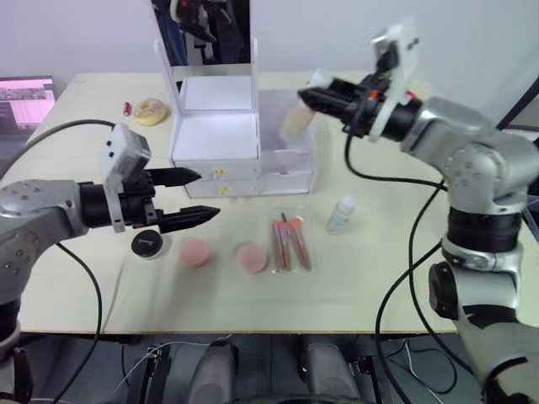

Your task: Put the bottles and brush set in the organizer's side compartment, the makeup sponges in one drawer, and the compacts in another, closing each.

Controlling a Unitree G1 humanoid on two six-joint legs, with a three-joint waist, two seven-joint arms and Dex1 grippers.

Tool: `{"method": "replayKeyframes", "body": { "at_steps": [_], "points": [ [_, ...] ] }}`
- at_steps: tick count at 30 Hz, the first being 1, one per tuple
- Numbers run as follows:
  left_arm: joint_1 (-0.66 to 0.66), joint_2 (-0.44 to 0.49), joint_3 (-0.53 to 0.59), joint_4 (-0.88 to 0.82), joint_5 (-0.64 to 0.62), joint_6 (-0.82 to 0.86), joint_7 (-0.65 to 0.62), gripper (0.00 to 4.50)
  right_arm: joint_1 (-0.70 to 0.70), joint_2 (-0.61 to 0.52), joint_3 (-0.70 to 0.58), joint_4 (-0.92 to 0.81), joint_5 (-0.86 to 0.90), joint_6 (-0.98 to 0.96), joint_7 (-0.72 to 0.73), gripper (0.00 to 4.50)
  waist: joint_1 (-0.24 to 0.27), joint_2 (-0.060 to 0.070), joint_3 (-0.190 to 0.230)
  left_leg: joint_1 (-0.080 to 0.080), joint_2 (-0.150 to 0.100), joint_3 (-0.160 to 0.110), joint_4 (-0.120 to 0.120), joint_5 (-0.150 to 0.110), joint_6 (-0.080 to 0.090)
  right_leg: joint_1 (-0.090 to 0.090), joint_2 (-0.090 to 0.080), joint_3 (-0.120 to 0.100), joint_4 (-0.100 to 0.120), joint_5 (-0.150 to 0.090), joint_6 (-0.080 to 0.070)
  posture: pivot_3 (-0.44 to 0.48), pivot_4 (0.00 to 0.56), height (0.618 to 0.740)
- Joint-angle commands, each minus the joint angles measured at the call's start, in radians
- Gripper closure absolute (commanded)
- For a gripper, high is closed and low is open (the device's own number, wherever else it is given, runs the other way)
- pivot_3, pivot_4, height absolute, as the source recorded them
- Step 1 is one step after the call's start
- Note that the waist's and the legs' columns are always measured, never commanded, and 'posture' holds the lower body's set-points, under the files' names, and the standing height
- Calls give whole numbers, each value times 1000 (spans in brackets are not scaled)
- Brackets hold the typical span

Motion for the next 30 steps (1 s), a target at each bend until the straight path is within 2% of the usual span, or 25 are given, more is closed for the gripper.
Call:
{"method": "replayKeyframes", "body": {
  "at_steps": [1,6,12,23,30],
  "points": [
    [-2,-4,7,-16,0,-16,3,0,-62,-25,84,117,-111,-168,132,3704,-2,0,0,0,0,0,0,0,0,0,0,0,0,0,0,0,150,739],
    [-4,-7,5,-16,3,-14,2,0,-143,-1,152,405,-221,-349,271,3704,-2,0,0,0,0,0,0,0,0,-1,0,0,0,1,1,0,150,739],
    [6,-7,14,-29,-6,-7,7,0,-206,40,179,617,-299,-473,383,3704,-5,0,0,0,0,0,-1,0,0,-1,0,0,0,1,2,0,150,739],
    [28,7,38,-42,-18,-3,14,0,-298,97,180,962,-437,-699,450,3704,-5,0,0,0,0,0,-1,0,0,-2,0,0,1,1,2,0,150,739],
    [38,13,48,-49,-26,-1,20,0,-325,117,175,1100,-495,-775,461,3704,-7,0,0,0,0,0,-1,0,0,-2,0,0,1,1,2,0,150,739]
  ]
}}
